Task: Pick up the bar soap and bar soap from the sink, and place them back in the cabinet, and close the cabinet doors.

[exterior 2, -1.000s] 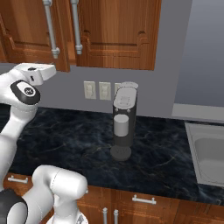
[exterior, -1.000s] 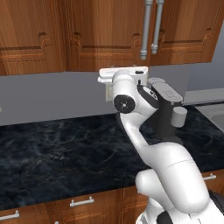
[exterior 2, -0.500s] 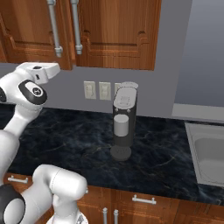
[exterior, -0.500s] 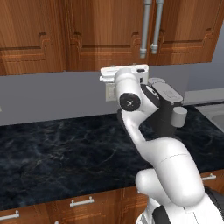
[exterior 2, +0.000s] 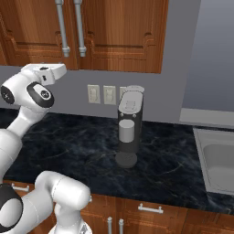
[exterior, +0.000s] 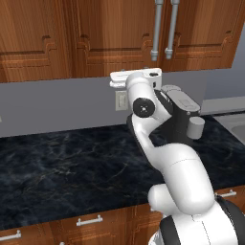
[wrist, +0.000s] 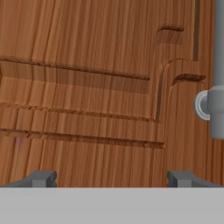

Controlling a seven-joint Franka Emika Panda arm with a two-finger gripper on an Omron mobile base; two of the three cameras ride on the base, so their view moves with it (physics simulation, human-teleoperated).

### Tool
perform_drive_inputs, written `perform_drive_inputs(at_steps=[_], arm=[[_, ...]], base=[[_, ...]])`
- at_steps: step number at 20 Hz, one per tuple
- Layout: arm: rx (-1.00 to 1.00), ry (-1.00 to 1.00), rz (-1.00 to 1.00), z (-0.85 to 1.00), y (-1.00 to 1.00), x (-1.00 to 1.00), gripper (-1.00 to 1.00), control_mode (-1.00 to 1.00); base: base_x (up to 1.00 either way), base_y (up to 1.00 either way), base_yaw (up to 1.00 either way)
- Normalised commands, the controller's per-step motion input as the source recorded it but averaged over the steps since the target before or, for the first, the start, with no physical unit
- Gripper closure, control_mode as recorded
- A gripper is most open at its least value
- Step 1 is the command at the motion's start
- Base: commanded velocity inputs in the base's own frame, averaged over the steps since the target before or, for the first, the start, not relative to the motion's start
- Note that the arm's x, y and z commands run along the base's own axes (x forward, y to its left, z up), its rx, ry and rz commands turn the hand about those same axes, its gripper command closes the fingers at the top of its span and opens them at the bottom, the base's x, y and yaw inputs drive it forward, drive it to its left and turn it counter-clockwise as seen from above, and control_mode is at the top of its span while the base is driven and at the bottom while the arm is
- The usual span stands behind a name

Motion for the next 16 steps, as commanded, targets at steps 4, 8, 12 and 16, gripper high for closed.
perform_drive_inputs(at_steps=[4,8,12,16], arm=[[0.0,0.0,0.01,0.0,0.0,0.24,-1.0,-1.0],[0.0,0.0,0.02,0.0,-0.02,0.16,-1.0,-1.0],[0.0,0.0,0.02,0.0,0.0,0.16,-1.0,-1.0],[0.0,0.0,0.01,0.0,0.0,0.2,-1.0,-1.0]], base=[[0.0,0.0,0.0],[0.0,0.0,0.0],[0.0,0.0,0.0],[0.0,0.0,0.0]])
